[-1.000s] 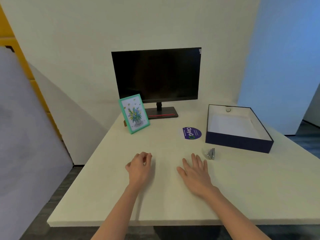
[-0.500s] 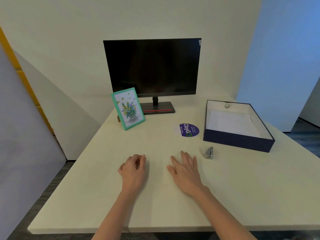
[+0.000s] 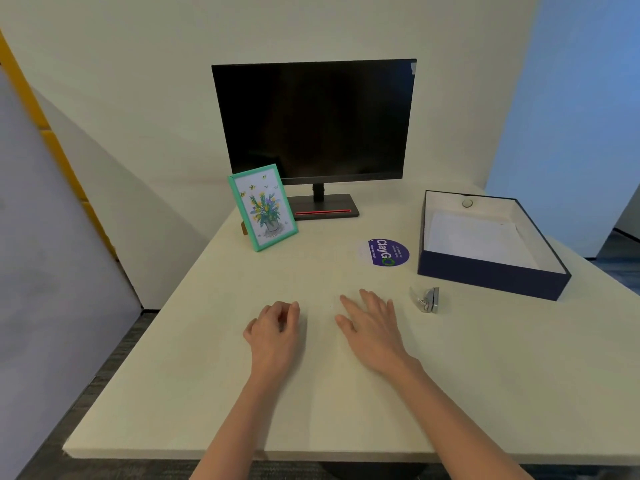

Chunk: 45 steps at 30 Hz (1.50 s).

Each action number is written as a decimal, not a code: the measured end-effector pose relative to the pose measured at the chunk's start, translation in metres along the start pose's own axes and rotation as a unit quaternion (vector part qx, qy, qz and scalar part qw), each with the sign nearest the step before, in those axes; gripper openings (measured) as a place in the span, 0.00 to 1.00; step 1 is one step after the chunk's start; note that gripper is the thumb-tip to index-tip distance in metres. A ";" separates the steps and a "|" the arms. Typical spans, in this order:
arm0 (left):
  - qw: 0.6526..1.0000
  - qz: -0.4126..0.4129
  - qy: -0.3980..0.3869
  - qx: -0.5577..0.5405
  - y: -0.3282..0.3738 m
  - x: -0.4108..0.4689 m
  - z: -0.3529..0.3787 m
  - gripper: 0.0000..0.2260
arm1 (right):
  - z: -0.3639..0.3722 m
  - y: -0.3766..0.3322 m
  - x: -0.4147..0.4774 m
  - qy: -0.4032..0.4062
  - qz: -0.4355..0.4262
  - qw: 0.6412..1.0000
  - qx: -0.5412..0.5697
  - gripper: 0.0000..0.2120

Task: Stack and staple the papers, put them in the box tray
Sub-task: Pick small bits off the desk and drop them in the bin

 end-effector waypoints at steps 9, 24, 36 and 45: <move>1.000 0.007 0.008 0.003 -0.003 0.003 0.001 0.14 | -0.012 0.008 0.044 -0.078 -0.035 0.987 0.139 0.16; 1.000 0.001 0.007 -0.018 -0.003 0.003 0.001 0.16 | -0.011 0.010 0.051 -0.124 -0.050 0.969 0.209 0.06; 0.999 0.000 0.003 -0.034 -0.001 0.002 0.002 0.16 | -0.014 0.016 0.041 0.010 0.009 0.983 0.181 0.06; 0.999 -0.001 -0.001 -0.036 -0.005 0.004 0.004 0.16 | -0.012 0.008 0.033 0.095 0.051 0.985 0.136 0.08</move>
Point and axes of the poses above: each hand's wrist, its own x-axis towards the middle knuckle, its own z-axis out of the palm, y = z × x, the point moved 10 cm from there along x, towards the middle knuckle, and after that the axes turned 1 degree about y, right-handed, at the moved point
